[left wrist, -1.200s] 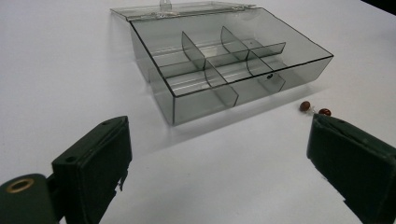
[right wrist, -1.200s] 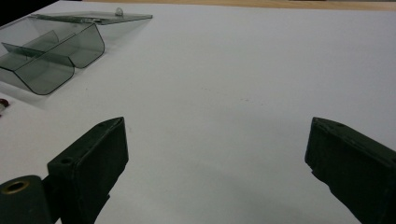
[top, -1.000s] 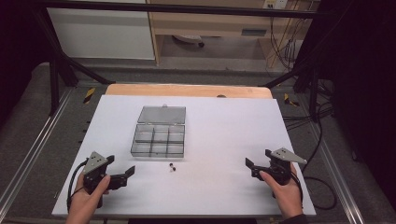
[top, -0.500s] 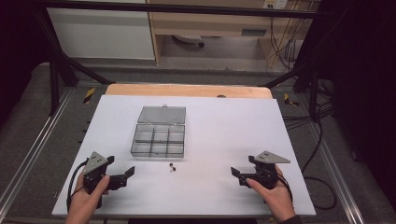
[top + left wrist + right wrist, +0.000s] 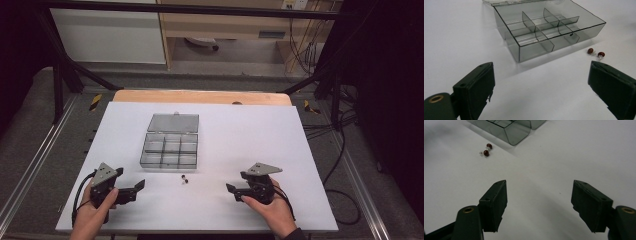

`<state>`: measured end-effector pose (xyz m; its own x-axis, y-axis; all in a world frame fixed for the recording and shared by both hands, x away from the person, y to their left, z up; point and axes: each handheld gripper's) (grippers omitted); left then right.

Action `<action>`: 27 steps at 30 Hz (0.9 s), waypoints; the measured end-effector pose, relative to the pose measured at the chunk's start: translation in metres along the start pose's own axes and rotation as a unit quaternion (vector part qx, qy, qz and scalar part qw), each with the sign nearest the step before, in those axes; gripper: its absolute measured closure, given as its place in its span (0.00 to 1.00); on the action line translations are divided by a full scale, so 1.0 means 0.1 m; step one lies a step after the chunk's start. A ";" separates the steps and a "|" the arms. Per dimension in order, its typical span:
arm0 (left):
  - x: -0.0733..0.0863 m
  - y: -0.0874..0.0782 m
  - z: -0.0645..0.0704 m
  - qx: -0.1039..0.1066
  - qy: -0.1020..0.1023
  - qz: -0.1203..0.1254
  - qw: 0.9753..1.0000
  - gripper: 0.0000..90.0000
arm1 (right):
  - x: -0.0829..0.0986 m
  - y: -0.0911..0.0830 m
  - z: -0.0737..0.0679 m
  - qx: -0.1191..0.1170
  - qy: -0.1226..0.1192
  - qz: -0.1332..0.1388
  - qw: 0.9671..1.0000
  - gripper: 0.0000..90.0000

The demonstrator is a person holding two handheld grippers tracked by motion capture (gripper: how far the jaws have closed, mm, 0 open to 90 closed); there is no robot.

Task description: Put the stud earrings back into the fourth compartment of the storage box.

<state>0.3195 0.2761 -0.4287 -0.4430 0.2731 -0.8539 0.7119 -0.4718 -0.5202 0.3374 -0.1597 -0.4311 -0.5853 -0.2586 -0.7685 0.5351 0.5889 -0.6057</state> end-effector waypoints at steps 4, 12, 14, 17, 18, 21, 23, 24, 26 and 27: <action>0.00 0.00 0.00 0.000 0.000 0.001 1.000 0.08 | -0.03 0.11 -0.11 -0.010 -0.009 -0.010 1.000 0.42; 0.00 0.00 -0.01 -0.001 0.002 -0.002 1.000 0.09 | -0.16 0.35 -0.36 -0.043 -0.029 -0.019 0.998 0.51; 0.00 0.00 -0.01 -0.001 0.002 -0.002 1.000 0.09 | -0.18 0.38 -0.39 -0.047 -0.033 -0.019 0.998 0.52; 0.00 0.00 -0.01 -0.001 0.001 -0.002 1.000 0.09 | -0.25 0.51 -0.51 -0.054 -0.038 -0.030 0.997 0.60; 0.00 0.00 -0.01 -0.001 0.001 -0.002 1.000 0.09 | -0.26 0.54 -0.53 -0.058 -0.039 -0.030 0.997 0.62; 0.00 0.00 -0.02 0.000 0.001 -0.002 1.000 0.09 | -0.29 0.61 -0.60 -0.063 -0.040 -0.025 0.997 0.67; 0.01 0.00 -0.02 0.000 0.002 -0.003 1.000 0.09 | -0.31 0.66 -0.62 -0.065 -0.037 -0.025 0.997 0.70; 0.01 0.00 -0.02 0.000 0.002 -0.003 1.000 0.09 | -0.31 0.68 -0.63 -0.067 -0.036 -0.024 0.997 0.71; 0.01 0.00 -0.02 0.001 0.003 -0.003 1.000 0.10 | -0.33 0.72 -0.65 -0.068 -0.033 -0.023 0.997 0.73; 0.01 0.00 -0.02 0.001 0.003 -0.003 1.000 0.10 | -0.33 0.74 -0.66 -0.069 -0.032 -0.022 0.997 0.74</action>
Point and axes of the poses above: each handheld gripper's, and its own axes: y roughly forward along the jaws, x roughly out of its underside, z roughly to its right, and after that the axes turned 5 degrees about y, right-handed
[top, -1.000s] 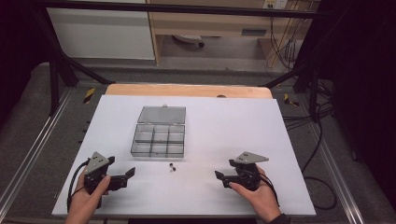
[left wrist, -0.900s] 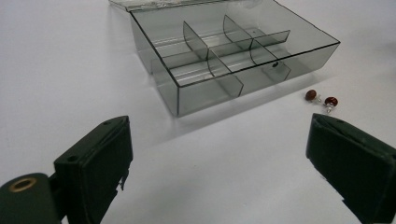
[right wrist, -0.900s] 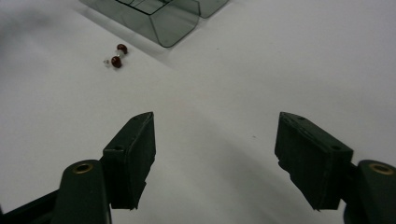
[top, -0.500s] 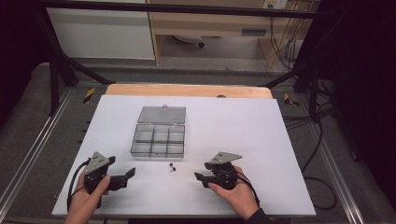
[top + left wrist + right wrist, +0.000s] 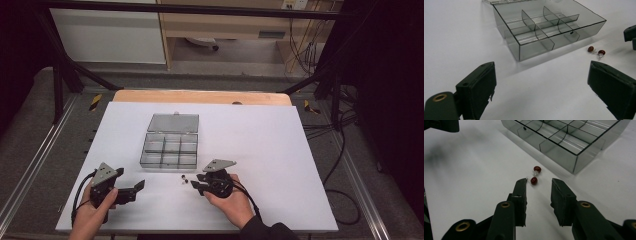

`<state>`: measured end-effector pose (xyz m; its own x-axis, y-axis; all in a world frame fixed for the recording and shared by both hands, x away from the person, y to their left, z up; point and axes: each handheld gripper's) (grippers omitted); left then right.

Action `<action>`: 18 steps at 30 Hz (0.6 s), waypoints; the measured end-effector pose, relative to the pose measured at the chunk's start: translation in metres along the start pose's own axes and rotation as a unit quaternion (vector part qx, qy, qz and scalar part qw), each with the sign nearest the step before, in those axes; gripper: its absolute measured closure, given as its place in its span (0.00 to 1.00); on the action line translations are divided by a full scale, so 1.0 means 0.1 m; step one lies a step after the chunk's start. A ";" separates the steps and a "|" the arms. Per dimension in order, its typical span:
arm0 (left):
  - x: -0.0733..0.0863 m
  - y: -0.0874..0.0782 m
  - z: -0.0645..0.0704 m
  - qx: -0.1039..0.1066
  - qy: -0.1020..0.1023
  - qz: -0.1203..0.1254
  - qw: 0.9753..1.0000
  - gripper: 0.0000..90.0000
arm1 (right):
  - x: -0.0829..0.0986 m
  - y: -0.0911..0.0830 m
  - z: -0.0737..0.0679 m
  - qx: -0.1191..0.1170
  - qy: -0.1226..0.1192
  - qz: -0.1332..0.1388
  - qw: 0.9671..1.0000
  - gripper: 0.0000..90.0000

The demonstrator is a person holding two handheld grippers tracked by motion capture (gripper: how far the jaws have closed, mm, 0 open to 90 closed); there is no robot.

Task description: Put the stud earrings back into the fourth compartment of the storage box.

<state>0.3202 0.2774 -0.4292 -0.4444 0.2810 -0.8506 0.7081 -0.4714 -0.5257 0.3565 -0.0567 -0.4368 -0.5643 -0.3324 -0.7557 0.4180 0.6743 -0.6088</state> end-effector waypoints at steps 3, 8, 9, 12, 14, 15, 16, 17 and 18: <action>0.00 0.00 0.00 0.000 0.000 0.000 1.000 0.10 | -0.03 0.06 -0.02 0.004 0.005 0.006 1.000 0.75; 0.00 0.00 0.00 0.001 0.001 0.000 1.000 0.10 | -0.10 0.18 -0.07 -0.001 0.008 0.013 1.000 0.79; 0.00 0.00 0.00 0.001 0.001 0.000 1.000 0.10 | -0.11 0.21 -0.08 -0.001 0.007 0.012 1.000 0.79; -0.01 0.00 0.01 0.002 0.002 0.000 1.000 0.10 | -0.15 0.30 -0.12 0.002 0.005 0.011 1.000 0.80; 0.00 0.00 0.01 0.003 0.003 0.000 1.000 0.10 | -0.17 0.35 -0.13 0.008 0.002 0.007 1.000 0.80; 0.00 0.00 0.01 0.003 0.002 0.000 1.000 0.10 | -0.17 0.38 -0.13 0.010 -0.001 0.004 1.000 0.81; 0.00 0.00 0.00 0.003 0.002 0.000 1.000 0.10 | -0.17 0.40 -0.14 0.012 -0.001 0.003 1.000 0.81; 0.00 0.00 0.00 0.003 0.002 0.000 1.000 0.10 | -0.17 0.42 -0.13 0.018 -0.003 0.003 1.000 0.81; 0.00 0.00 0.00 0.004 0.002 0.000 1.000 0.10 | -0.17 0.44 -0.12 0.021 -0.005 0.001 1.000 0.81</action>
Point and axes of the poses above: each handheld gripper's, and its own axes: y roughly forward along the jaws, x roughly out of its underside, z roughly to its right, and after that the axes turned 5 degrees about y, right-handed
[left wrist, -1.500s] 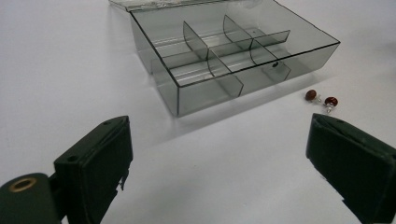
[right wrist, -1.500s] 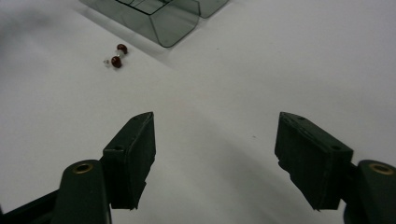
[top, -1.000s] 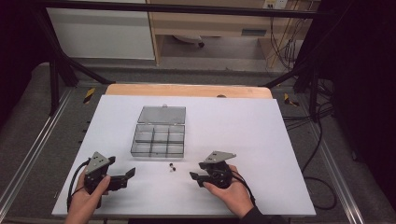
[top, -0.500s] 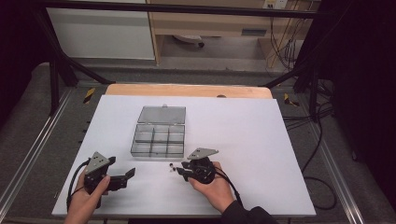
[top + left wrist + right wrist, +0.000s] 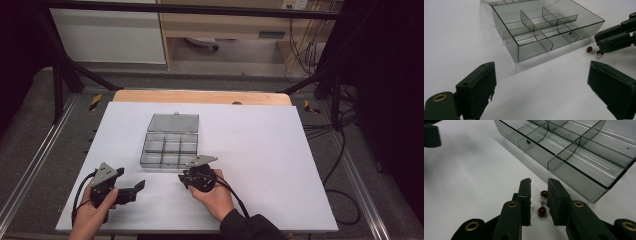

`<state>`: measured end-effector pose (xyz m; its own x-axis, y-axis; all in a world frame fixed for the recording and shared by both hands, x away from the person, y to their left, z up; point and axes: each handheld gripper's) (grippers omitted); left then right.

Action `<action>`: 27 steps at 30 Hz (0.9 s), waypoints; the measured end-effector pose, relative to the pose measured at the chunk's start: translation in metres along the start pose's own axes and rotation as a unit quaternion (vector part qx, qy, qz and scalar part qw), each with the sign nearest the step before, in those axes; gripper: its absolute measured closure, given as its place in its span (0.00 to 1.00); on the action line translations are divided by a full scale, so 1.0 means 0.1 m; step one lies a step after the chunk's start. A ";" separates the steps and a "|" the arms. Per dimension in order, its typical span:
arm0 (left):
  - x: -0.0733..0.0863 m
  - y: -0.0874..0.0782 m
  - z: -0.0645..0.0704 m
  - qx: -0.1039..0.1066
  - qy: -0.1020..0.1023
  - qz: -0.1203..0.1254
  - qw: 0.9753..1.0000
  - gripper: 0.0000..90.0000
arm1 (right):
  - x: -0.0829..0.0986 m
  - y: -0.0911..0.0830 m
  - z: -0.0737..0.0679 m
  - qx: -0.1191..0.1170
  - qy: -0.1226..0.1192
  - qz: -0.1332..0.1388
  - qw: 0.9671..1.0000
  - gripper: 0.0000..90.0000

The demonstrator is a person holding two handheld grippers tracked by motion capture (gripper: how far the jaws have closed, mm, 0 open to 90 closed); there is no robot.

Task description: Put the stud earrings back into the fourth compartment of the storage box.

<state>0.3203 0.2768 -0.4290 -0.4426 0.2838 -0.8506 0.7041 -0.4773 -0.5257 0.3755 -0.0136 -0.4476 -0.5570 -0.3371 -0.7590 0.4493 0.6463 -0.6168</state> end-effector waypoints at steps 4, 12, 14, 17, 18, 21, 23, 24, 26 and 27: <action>0.00 0.00 0.00 0.001 0.002 -0.001 1.000 0.10 | 0.02 0.06 0.04 0.008 0.002 -0.007 1.000 0.82; 0.00 0.00 0.00 0.001 0.000 -0.001 1.000 0.10 | 0.03 0.13 0.03 0.008 0.000 -0.011 1.000 0.87; 0.00 0.00 0.00 0.001 0.000 -0.001 1.000 0.10 | 0.03 0.14 0.04 0.007 -0.002 -0.010 1.000 0.88; 0.00 0.00 0.00 0.002 0.001 -0.001 1.000 0.10 | 0.03 0.14 0.04 0.005 -0.006 -0.009 1.000 0.88; 0.00 0.00 0.00 0.002 0.001 -0.001 1.000 0.10 | 0.03 0.14 0.05 0.003 -0.004 -0.008 1.000 0.88; 0.00 0.00 0.00 0.002 0.000 0.000 1.000 0.10 | 0.02 0.13 0.05 -0.001 -0.006 -0.001 1.000 0.88; 0.00 0.00 0.00 0.001 0.000 0.000 1.000 0.10 | 0.00 0.10 0.06 -0.008 0.000 0.011 1.000 0.88; 0.00 0.00 0.00 0.002 -0.001 0.000 1.000 0.10 | -0.01 0.08 0.06 -0.012 0.005 0.015 1.000 0.88; 0.00 0.00 0.00 0.001 0.000 0.000 1.000 0.10 | -0.02 0.04 0.06 -0.021 0.010 0.024 0.999 0.88; 0.00 0.00 0.00 0.001 0.000 0.000 1.000 0.10 | -0.03 0.02 0.06 -0.027 0.015 0.027 0.999 0.88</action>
Point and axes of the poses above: each handheld gripper's, and its own axes: y roughly forward along the jaws, x roughly out of its underside, z roughly to its right, and after that the axes turned 5 degrees about y, right-handed
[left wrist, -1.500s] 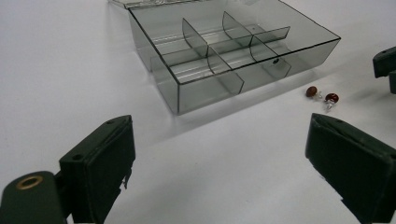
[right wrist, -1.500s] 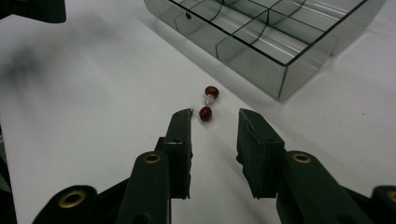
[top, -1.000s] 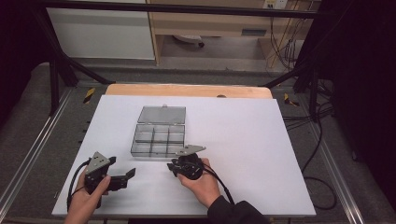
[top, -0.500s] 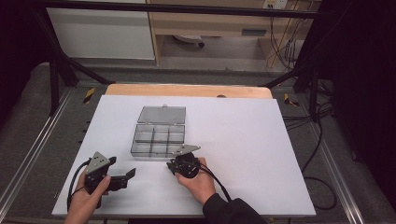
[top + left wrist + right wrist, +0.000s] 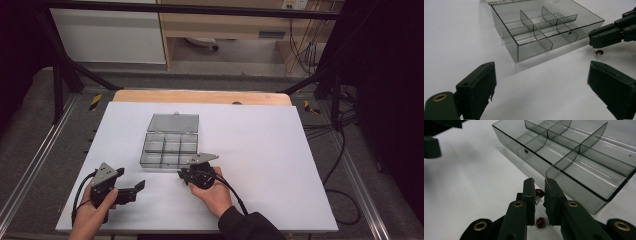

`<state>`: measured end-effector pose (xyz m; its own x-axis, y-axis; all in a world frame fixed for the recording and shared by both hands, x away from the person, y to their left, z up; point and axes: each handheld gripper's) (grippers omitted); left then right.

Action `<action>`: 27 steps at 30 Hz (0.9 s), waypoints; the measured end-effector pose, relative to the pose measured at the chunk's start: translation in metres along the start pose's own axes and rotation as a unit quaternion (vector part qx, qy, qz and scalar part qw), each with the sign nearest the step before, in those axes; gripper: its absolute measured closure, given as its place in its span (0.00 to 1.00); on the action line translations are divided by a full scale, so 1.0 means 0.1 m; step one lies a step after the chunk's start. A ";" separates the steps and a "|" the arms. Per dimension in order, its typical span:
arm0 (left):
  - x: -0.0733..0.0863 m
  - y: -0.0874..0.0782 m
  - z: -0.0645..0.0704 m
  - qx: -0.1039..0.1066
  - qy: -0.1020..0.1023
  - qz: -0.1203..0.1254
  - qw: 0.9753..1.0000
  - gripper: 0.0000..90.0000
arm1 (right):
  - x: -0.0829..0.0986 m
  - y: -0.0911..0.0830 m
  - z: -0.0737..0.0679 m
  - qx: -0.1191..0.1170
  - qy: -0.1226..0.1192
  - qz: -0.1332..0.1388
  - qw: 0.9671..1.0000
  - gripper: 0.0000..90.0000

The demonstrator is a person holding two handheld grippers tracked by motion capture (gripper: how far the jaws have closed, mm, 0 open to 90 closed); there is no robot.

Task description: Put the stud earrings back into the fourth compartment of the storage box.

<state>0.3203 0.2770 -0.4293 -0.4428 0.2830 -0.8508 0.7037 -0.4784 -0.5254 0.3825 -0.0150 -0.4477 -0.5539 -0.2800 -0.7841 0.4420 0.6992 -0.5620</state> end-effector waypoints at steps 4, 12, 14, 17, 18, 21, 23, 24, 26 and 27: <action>0.00 0.00 0.00 -0.001 0.000 0.000 1.000 0.10 | -0.06 -0.07 -0.03 -0.022 0.012 0.016 1.000 0.88; 0.00 -0.01 -0.01 -0.004 0.000 0.000 1.000 0.10 | -0.22 -0.10 -0.08 -0.057 0.031 0.037 0.997 0.88; 0.00 -0.01 -0.01 -0.003 0.000 0.000 1.000 0.10 | -0.26 -0.09 -0.08 -0.060 0.035 0.040 0.997 0.88; 0.00 -0.01 -0.01 -0.003 -0.001 0.000 1.000 0.10 | -0.34 -0.06 -0.10 -0.063 0.033 0.047 0.996 0.88; 0.00 -0.01 -0.01 -0.003 -0.001 0.000 1.000 0.10 | -0.36 -0.05 -0.10 -0.062 0.032 0.048 0.996 0.88; 0.00 -0.01 -0.01 -0.004 -0.001 0.000 1.000 0.10 | -0.42 -0.02 -0.12 -0.063 0.034 0.050 0.996 0.88; 0.00 -0.01 -0.01 -0.005 -0.001 0.000 1.000 0.10 | -0.47 0.01 -0.13 -0.064 0.030 0.053 0.996 0.88; 0.00 -0.01 -0.01 -0.005 -0.002 0.000 1.000 0.10 | -0.49 0.02 -0.14 -0.064 0.030 0.054 0.996 0.88; 0.00 -0.01 -0.01 -0.004 -0.002 0.000 1.000 0.10 | -0.53 0.04 -0.14 -0.064 0.032 0.056 0.996 0.88; 0.00 -0.01 -0.01 -0.004 -0.002 -0.001 1.000 0.10 | -0.55 0.05 -0.14 -0.062 0.030 0.059 0.996 0.88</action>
<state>0.3203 0.2782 -0.4290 -0.4456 0.2810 -0.8500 0.7080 -0.4705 -0.5267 0.4055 0.0139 -0.4035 -0.5469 -0.1537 -0.8229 0.4177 0.8018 -0.4273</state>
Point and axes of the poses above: each handheld gripper's, and its own axes: y roughly forward along the jaws, x roughly out of its underside, z roughly to its right, and after that the axes turned 5 degrees about y, right-handed
